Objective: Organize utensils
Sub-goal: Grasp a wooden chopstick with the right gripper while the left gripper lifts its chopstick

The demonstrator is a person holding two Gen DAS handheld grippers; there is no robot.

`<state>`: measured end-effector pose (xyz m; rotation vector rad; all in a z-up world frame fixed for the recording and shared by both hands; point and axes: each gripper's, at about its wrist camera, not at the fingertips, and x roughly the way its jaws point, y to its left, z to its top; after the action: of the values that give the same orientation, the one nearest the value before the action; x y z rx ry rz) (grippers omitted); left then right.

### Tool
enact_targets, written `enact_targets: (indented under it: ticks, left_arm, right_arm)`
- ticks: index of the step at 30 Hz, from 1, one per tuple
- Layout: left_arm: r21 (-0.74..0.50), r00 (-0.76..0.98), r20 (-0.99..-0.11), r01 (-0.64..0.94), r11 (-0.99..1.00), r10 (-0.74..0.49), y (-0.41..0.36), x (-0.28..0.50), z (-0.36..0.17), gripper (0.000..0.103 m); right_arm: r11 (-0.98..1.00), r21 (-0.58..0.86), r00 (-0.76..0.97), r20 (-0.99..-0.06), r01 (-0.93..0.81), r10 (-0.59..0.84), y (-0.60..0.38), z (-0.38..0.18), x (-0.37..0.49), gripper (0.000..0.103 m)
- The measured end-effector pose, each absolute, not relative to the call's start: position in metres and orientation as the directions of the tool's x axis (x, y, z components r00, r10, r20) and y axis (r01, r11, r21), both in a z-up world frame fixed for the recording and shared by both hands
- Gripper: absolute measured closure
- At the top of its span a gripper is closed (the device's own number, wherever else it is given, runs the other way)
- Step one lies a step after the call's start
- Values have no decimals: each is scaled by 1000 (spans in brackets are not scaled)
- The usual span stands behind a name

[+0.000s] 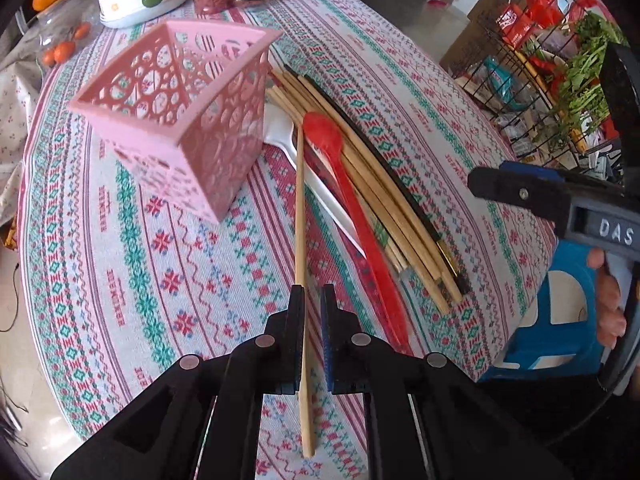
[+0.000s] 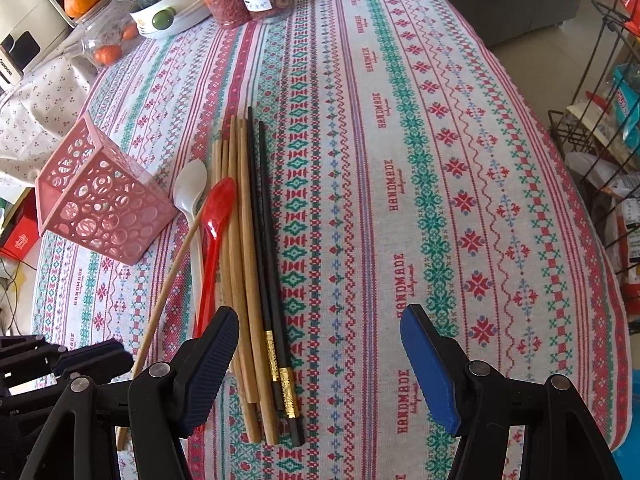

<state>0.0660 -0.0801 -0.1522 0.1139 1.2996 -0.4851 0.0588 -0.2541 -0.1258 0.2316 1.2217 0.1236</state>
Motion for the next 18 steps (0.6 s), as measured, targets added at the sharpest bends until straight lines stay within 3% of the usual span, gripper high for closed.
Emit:
enact_targets:
  ticks: [10, 18]
  left_arm:
    - [-123, 185, -961, 387, 914, -208, -108, 102, -178, 96]
    - [-178, 243, -923, 414, 893, -297, -95, 80, -134, 97]
  right_arm:
    - [954, 295, 311, -913, 54, 265, -247, -139, 71, 39]
    - [903, 421, 323, -869, 87, 375, -243, -146, 91, 68]
